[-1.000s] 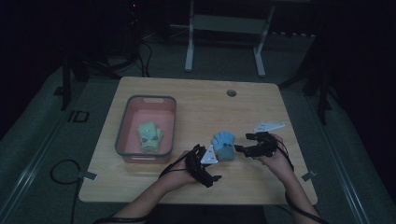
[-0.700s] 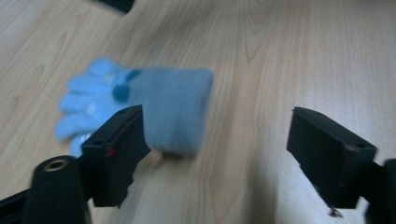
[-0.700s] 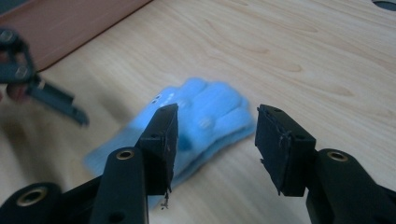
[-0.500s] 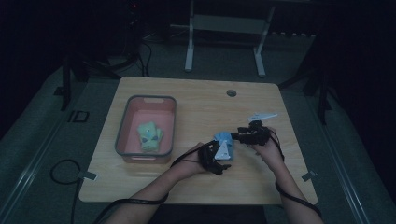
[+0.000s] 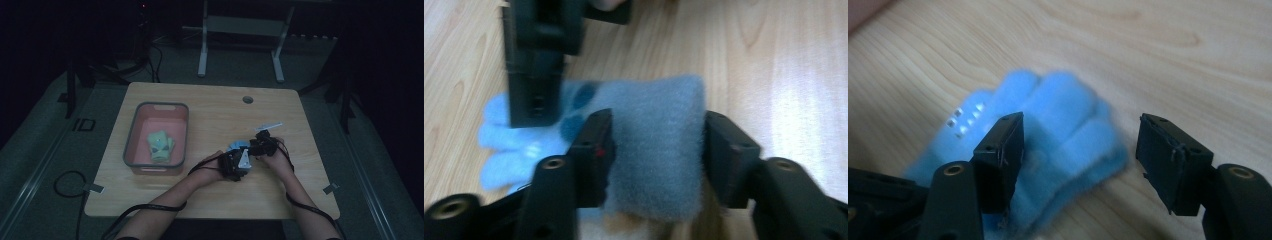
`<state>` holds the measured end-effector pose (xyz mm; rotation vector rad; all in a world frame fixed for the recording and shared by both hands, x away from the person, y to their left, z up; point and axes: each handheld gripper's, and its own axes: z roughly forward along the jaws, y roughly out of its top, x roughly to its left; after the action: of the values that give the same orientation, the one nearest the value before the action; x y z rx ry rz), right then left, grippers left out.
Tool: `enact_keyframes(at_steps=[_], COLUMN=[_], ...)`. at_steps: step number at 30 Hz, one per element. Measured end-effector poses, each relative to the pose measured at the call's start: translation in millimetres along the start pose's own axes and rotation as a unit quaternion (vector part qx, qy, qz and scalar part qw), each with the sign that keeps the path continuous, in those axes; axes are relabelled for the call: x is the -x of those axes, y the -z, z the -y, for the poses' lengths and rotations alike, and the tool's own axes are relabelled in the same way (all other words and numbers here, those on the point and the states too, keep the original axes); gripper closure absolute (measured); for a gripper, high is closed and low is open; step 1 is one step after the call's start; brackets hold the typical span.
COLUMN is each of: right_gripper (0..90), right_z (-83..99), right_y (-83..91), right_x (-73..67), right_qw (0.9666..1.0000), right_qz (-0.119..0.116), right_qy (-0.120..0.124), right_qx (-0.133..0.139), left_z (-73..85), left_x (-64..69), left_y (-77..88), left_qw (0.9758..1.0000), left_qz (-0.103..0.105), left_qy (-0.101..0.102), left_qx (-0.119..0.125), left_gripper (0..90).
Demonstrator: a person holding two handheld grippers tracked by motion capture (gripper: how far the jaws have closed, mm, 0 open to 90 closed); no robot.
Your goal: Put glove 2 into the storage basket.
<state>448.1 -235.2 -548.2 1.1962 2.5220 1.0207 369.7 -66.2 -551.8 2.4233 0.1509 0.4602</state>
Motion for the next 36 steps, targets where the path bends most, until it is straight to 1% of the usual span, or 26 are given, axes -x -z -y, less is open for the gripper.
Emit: enact_keyframes(at_steps=[2,3,5,8,9,10,13,15,17,19,22,24,26,28,29,30,31,32,36], right_gripper=[35.4,36.0,38.4,49.2,55.9,62.7,70.8,73.9,74.9,77.1,78.0,78.4,78.7,78.7,79.1,79.2,79.3,79.3,79.9], right_z=[1.0,1.1,1.2,1.0,1.0,1.1,1.3,-0.1,-0.8,-3.3,-6.7,-9.4,-12.3,-13.8,-17.8,-19.8,-21.9,-21.9,-31.5], right_y=[-0.5,-0.5,-1.1,-0.4,-0.3,-0.2,-0.7,-1.1,-1.1,0.0,3.4,7.2,10.7,12.6,17.1,19.6,21.9,21.9,31.5], right_x=[-0.5,-1.4,-5.2,-8.2,-8.4,-8.0,-7.9,-9.7,-10.7,-12.8,-15.2,-16.3,-17.3,-18.4,-20.6,-21.6,-22.3,-22.3,-26.6], right_qw=[1.0000,1.0000,0.9998,0.9998,0.9998,0.9996,0.9991,0.9990,0.9990,0.9991,0.9991,0.9990,0.9988,0.9989,0.9987,0.9987,0.9985,0.9985,0.9983], right_qz=[-0.001,0.003,0.009,-0.002,-0.009,-0.024,-0.042,-0.041,-0.040,-0.037,-0.040,-0.044,-0.049,-0.047,-0.050,-0.050,-0.053,-0.053,-0.055], right_qy=[-0.001,0.003,0.019,0.019,0.016,0.014,-0.001,-0.007,-0.009,-0.008,-0.007,-0.008,-0.007,-0.004,-0.002,-0.003,-0.002,-0.002,0.003], right_qx=[0.003,0.001,-0.003,-0.006,-0.006,-0.007,-0.010,-0.016,-0.018,-0.019,-0.009,-0.006,-0.002,0.002,0.006,0.010,0.012,0.012,0.022], left_z=[-0.1,-0.5,-0.1,0.9,0.9,1.2,1.7,1.7,1.7,-0.2,-4.6,-7.3,-10.3,-10.3,-14.4,-15.6,-16.8,-16.8,-21.9], left_x=[-0.6,-1.6,-1.6,-2.4,-3.2,-3.4,-5.2,-5.8,-5.8,-7.9,-8.6,-10.0,-11.2,-11.2,-13.6,-14.5,-14.7,-14.7,-17.9], left_y=[-0.1,-0.3,-0.2,1.1,2.0,2.4,3.9,5.1,5.1,10.0,18.0,23.4,29.0,29.0,37.3,39.7,42.4,42.4,56.1], left_qw=[1.0000,1.0000,1.0000,1.0000,0.9999,0.9999,0.9997,0.9998,0.9998,0.9997,0.9998,0.9998,0.9998,0.9998,0.9998,0.9998,0.9999,0.9999,0.9999], left_qz=[0.000,0.003,0.002,0.001,0.001,0.002,0.008,0.010,0.010,0.011,0.007,0.008,0.003,0.003,0.003,0.005,0.000,0.000,-0.006], left_qy=[0.001,0.004,0.005,0.009,0.011,0.013,0.021,0.018,0.018,0.023,0.017,0.020,0.016,0.016,0.015,0.013,0.011,0.011,0.010], left_qx=[-0.002,-0.005,-0.005,-0.003,-0.003,-0.002,-0.001,-0.002,-0.002,-0.005,-0.008,-0.005,-0.008,-0.008,-0.010,-0.012,-0.013,-0.013,-0.008], left_gripper=[55.1,57.4,61.2,67.3,69.3,70.7,73.0,74.3,74.7,75.5,75.6,75.6,75.6,75.6,75.6,75.6,75.6,75.5,75.6])
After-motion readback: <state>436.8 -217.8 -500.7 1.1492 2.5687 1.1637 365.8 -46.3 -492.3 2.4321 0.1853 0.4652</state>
